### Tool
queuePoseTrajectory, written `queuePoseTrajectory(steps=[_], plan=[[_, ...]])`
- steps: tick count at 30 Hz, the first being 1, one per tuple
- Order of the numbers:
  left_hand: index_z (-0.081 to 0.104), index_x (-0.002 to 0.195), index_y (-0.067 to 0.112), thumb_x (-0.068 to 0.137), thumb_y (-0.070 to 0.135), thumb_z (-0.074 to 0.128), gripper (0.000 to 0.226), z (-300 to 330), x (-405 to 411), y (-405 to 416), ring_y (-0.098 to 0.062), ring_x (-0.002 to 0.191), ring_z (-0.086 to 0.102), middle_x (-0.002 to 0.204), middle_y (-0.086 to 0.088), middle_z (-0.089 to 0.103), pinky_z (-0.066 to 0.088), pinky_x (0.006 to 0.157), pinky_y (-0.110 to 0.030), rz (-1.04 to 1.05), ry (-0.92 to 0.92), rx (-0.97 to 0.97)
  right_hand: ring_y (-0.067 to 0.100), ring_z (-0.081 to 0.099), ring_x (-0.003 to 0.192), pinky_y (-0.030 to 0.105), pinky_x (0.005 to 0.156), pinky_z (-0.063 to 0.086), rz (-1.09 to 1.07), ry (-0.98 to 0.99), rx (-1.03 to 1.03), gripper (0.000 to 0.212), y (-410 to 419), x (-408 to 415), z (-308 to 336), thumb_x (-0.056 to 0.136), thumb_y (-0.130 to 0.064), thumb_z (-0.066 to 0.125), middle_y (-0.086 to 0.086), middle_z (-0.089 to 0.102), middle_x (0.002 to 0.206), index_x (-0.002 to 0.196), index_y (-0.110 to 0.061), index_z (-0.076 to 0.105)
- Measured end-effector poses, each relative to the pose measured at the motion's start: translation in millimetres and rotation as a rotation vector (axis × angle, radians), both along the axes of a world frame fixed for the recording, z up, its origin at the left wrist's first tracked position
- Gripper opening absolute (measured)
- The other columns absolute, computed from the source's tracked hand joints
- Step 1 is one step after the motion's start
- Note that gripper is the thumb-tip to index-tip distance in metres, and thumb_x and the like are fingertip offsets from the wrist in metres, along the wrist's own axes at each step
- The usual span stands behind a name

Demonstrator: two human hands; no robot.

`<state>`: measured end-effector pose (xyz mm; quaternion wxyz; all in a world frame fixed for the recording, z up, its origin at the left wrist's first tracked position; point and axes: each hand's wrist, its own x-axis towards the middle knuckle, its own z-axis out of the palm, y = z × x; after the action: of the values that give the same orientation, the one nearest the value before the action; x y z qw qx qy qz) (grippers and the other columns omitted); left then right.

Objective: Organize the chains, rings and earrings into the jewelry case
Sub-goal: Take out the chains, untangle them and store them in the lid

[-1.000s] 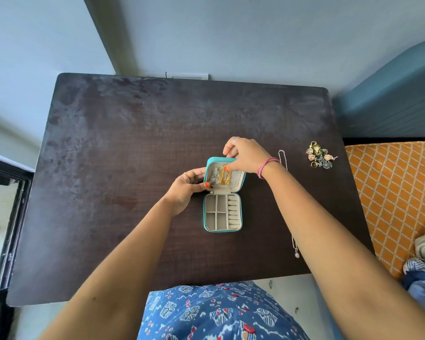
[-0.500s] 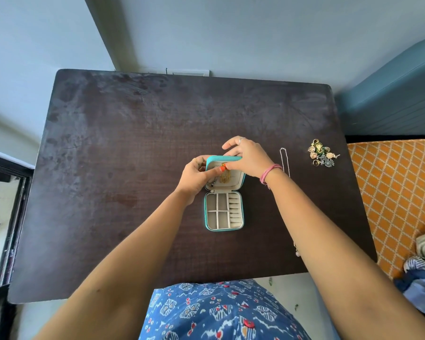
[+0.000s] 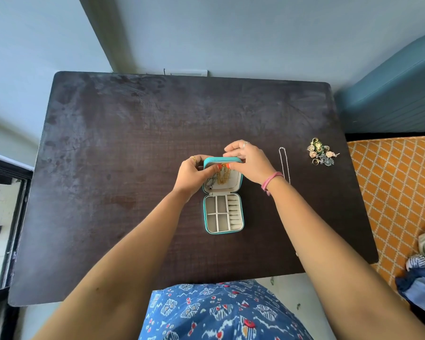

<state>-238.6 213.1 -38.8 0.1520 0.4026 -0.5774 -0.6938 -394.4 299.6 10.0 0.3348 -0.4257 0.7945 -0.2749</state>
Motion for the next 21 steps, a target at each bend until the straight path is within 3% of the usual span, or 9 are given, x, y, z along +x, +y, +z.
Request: queuePoseTrajectory(steps=[11,21], plan=[[0.065,0.094,0.014,0.081,0.014,0.075,0.016,-2,-7,2,-0.004,0.071,0.066,0.085,0.001,0.070,0.053,0.063,-0.017,0.028,-0.077,-0.007,0.006,0.064,0.098,0.021,0.089,0.051,-0.333,-0.181,-0.171,0.036,12,21,-28,0.082,-0.003,0.069,-0.004,0.067,0.102,0.113,-0.017,0.059],[0.064,0.097,0.016,0.081,0.023,0.076,0.021,-5,-4,5,-0.007,0.080,0.067,0.092,0.001,0.070,0.057,0.070,-0.021,0.012,-0.158,-0.180,0.000,0.061,0.096,0.008,0.084,0.047,-0.337,-0.199,-0.219,0.038,13,27,-30,0.081,0.000,0.069,-0.002,0.066,0.107,0.115,-0.015,0.059]])
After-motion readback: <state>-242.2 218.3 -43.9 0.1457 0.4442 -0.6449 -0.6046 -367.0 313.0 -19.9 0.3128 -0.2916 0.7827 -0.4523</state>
